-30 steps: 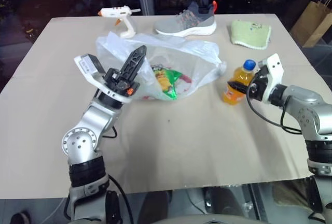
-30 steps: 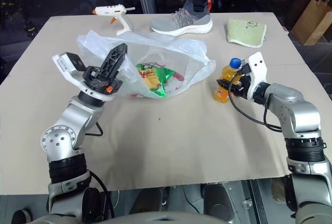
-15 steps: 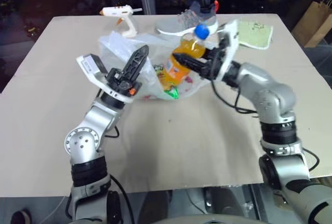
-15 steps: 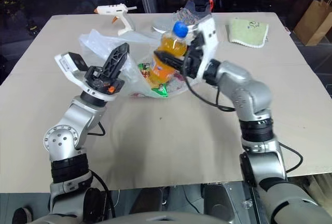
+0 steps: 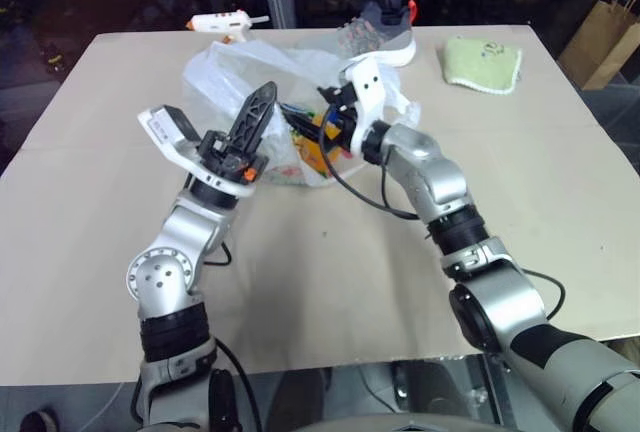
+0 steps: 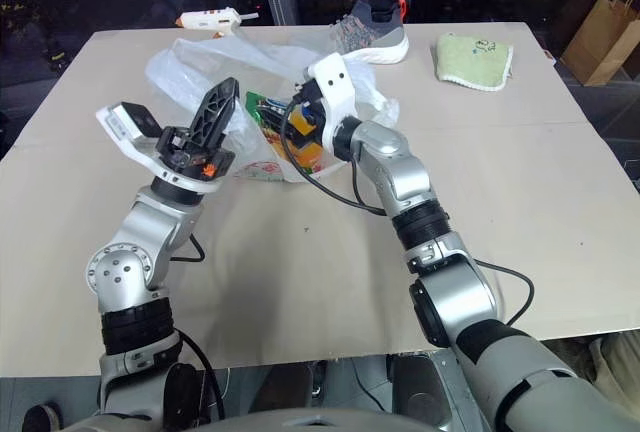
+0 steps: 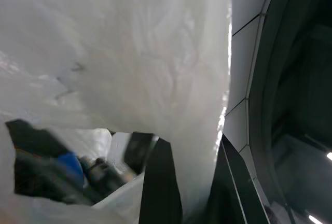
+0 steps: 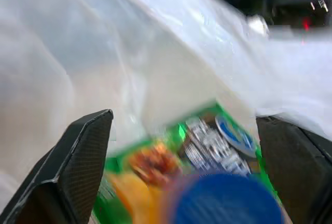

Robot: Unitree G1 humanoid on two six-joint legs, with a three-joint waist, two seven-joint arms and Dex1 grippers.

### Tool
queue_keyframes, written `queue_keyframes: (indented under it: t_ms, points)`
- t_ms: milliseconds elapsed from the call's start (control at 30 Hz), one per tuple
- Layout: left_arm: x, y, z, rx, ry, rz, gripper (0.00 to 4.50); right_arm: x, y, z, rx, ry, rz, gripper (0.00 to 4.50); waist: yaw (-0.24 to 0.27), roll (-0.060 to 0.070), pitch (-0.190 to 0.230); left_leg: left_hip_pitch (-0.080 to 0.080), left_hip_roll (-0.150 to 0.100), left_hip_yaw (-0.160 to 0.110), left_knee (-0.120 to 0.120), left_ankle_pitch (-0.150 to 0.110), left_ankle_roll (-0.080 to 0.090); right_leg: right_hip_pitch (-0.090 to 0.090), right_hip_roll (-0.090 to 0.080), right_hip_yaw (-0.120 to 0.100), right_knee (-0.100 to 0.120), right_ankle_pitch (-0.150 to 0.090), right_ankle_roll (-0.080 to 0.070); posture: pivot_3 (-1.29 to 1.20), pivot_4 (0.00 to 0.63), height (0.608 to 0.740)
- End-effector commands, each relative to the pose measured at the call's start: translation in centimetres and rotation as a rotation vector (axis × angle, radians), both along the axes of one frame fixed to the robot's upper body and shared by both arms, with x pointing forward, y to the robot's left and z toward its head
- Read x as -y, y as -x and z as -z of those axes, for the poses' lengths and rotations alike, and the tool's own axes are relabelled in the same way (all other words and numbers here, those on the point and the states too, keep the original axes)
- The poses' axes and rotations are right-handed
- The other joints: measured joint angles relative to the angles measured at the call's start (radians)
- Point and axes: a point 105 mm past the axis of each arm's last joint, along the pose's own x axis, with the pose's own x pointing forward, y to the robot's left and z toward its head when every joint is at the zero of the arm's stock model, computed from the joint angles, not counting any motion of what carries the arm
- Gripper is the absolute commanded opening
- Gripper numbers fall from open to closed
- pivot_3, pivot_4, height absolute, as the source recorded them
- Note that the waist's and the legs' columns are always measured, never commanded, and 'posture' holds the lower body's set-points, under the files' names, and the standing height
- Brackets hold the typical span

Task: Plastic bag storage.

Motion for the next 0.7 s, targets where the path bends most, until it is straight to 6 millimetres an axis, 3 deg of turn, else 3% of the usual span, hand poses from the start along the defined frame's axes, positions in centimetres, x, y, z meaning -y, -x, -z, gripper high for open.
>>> queue_keyframes:
  t_ms: [33,400,533,700]
  points:
    - [-0.5,0.5,-0.8,0.047,0.008,-0.012,0.00,2.6,0.4,-2.3,0.110,-0.012,0.027,4.46,0.002,0.000,0.000,0.000,0.000,0.000,0.000,0.000,0.000,0.000,0.000,0.000,0.000,0.000,0.000,0.00,0.150,0.740]
    - [-0.3,0.3,-0.6,0.038,0.012,0.000,0.00,9.7,3.4,-7.3,0.159,-0.137,0.026,4.46,-0.003,0.000,0.000,0.001,0.001,0.001,-0.001,-0.002,0.003,0.000,0.000,0.001,0.001,0.000,0.000,0.00,0.150,0.740]
    - [-0.1,0.2,-0.5,0.034,0.008,0.009,0.00,12.6,1.8,-4.9,0.119,-0.010,0.157,4.46,0.000,0.000,0.000,0.001,0.000,0.001,0.000,-0.002,0.004,0.001,0.000,0.001,0.001,0.000,0.000,0.00,0.150,0.740]
    - [0.0,0.2,-0.4,0.031,0.009,0.014,0.00,12.7,1.6,0.8,0.047,0.273,0.161,4.46,-0.004,0.000,0.000,0.001,0.000,0.001,0.000,-0.002,0.004,0.001,0.000,0.001,0.000,0.000,0.000,0.00,0.150,0.740]
